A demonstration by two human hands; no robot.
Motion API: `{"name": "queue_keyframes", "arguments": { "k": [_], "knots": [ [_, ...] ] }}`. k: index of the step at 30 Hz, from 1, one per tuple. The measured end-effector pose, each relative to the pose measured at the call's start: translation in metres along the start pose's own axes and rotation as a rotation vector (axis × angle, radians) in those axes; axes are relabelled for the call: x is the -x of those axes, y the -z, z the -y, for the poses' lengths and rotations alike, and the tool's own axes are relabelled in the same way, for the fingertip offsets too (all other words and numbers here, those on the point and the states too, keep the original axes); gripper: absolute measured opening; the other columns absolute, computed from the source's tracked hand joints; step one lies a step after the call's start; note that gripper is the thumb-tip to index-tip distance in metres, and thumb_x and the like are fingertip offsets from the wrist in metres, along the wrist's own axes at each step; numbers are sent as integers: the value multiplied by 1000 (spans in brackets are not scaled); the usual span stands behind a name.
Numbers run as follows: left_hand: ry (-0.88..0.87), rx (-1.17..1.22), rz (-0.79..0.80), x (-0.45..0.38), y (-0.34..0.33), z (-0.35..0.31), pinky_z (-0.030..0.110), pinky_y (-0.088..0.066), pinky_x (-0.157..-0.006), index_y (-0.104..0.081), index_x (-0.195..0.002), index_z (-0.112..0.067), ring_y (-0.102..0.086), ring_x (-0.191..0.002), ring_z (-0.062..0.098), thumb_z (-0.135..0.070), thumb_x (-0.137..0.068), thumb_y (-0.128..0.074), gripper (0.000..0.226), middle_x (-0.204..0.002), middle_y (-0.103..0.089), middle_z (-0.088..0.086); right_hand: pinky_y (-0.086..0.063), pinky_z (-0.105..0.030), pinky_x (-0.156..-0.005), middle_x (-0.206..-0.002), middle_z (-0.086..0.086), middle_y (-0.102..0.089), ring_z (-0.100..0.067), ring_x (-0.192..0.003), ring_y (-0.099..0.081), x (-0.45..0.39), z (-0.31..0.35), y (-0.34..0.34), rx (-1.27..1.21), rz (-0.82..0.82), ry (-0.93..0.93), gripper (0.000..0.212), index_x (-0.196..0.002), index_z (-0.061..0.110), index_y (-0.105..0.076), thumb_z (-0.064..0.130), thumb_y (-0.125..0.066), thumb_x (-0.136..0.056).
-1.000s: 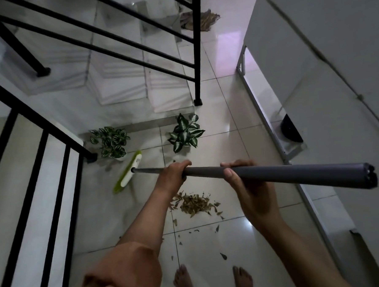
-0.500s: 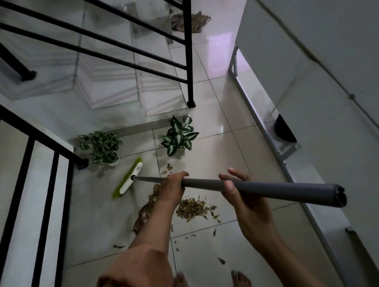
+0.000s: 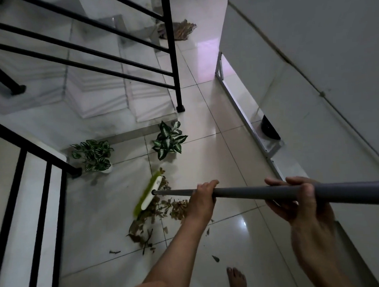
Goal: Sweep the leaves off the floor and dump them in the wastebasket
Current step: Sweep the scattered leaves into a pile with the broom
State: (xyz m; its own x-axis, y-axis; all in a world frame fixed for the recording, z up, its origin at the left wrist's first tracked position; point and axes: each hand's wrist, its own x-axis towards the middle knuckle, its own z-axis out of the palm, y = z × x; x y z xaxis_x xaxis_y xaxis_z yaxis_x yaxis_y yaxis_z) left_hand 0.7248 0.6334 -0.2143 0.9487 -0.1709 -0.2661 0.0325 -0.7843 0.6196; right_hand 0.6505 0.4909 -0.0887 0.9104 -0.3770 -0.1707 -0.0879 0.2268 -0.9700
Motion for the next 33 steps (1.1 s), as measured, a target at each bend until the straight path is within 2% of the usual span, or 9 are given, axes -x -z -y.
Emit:
{"name": "queue_keyframes", "arguments": {
  "k": [8, 11, 14, 22, 24, 26, 28, 30, 33],
  "knots": [
    [-37, -31, -37, 2, 18, 14, 34, -46, -98, -45, -134, -19, -54, -114, 23, 0, -89, -49, 48, -127, -55, 8, -58, -25, -68, -83, 4, -73, -12, -82, -69, 3, -2, -5, -89, 81, 24, 56, -76, 40, -67, 75, -73, -33],
    [13, -43, -90, -12, 33, 36, 35, -43, -99, -46, -132, -17, -53, -116, 23, 2, -88, -49, 48, -127, -56, 10, -55, -21, -76, -99, 3, -70, -12, -97, -65, -4, -13, -29, -36, 192, 13, 60, -93, 34, -60, 76, -64, -50],
    [90, -72, -94, -25, 49, 64, 37, -43, -98, -50, -129, -15, -54, -115, 25, 3, -87, -50, 46, -125, -58, 12, -51, -20, -85, -108, 7, -65, -9, -106, -61, -11, -29, -59, 42, 290, 0, 48, -94, 40, -59, 74, -56, -61],
    [179, -79, 12, -17, 45, 89, 32, -48, -92, -57, -118, -15, -56, -108, 25, 5, -86, -51, 38, -119, -59, 13, -47, -23, -89, -107, 13, -60, -5, -106, -56, 1, -53, -60, 296, 380, -20, 51, -95, 57, -51, 88, -38, -57],
    [160, -56, 0, -7, 38, 75, 30, -47, -91, -57, -119, -15, -57, -106, 25, 4, -87, -50, 37, -117, -60, 13, -47, -14, -84, -98, 10, -60, 3, -101, -56, 5, -42, -49, 399, 361, 47, 61, -91, 48, -53, 92, -33, -53],
    [124, -55, 10, 3, 34, 57, 28, -49, -86, -57, -118, -15, -60, -100, 23, 2, -89, -48, 35, -112, -62, 11, -44, -2, -75, -88, 21, -65, 19, -86, -55, 8, -24, -36, 418, 296, 115, 45, -84, 54, -58, 86, -38, -59],
    [69, -68, 41, 9, 29, 39, 29, -49, -84, -56, -118, -18, -60, -99, 22, 0, -89, -48, 35, -111, -63, 10, -48, -5, -71, -78, 28, -66, 12, -79, -61, 12, -5, -22, 310, 230, 87, 35, -73, 59, -60, 85, -49, -52],
    [13, -86, 71, 15, 24, 22, 31, -47, -85, -54, -121, -20, -59, -102, 22, -2, -89, -49, 37, -113, -63, 8, -55, -17, -72, -83, 14, -70, -6, -85, -66, 14, 10, -4, 142, 247, 69, 44, -71, 49, -64, 81, -63, -41],
    [-36, -106, 77, 18, 20, 7, 30, -46, -88, -51, -126, -22, -57, -106, 21, -4, -89, -51, 41, -118, -61, 8, -57, -29, -75, -91, -2, -70, -20, -91, -67, 15, 25, 10, 75, 252, 177, 44, -81, 37, -66, 71, -68, -53]
  ]
}}
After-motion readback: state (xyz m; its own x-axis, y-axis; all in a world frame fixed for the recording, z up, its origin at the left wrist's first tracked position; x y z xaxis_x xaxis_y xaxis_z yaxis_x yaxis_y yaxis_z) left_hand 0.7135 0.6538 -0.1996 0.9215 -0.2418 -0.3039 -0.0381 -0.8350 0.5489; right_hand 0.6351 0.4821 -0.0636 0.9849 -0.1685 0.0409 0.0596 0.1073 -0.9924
